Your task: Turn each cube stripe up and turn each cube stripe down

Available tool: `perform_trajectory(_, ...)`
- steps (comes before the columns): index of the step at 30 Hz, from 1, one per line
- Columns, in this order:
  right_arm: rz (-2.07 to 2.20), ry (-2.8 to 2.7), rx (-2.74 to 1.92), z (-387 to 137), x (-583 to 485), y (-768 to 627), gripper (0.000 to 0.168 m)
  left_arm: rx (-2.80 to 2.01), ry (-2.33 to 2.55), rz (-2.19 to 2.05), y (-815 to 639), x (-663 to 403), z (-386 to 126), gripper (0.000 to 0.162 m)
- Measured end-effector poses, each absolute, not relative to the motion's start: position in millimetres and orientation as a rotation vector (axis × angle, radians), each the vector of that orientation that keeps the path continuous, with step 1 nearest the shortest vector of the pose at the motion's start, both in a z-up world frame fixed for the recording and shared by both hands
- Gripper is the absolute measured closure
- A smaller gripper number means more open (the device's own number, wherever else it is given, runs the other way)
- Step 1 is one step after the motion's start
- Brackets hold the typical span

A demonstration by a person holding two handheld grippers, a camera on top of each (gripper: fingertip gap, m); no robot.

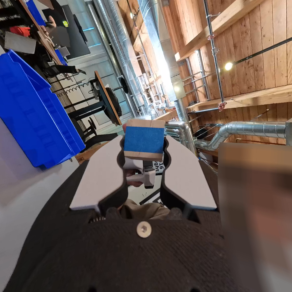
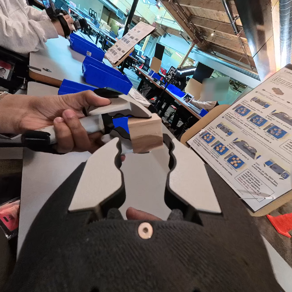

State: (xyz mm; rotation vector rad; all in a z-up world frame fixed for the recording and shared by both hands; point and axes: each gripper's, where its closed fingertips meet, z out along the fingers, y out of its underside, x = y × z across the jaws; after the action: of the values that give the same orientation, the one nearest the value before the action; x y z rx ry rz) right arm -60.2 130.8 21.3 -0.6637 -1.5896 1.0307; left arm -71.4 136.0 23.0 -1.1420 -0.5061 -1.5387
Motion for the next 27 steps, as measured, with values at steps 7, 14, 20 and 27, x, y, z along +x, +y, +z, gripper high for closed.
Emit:
perform_trajectory(7,0.965,-1.585,-0.610,18,-60,130,0.126,-1.168,-0.472,-1.632,139,-57,17,0.116)
perform_trajectory(14,0.933,-1.555,-0.684,22,-50,150,0.126,-1.229,-0.434,-1.584,149,-54,15,0.113)
perform_trajectory(20,0.783,-1.506,-0.863,34,-25,201,0.126,-1.291,-0.315,-1.608,166,-38,14,0.107)
perform_trajectory(27,0.385,-1.248,-1.448,6,41,354,0.126,-1.665,-0.150,-1.381,205,-33,-82,0.119)
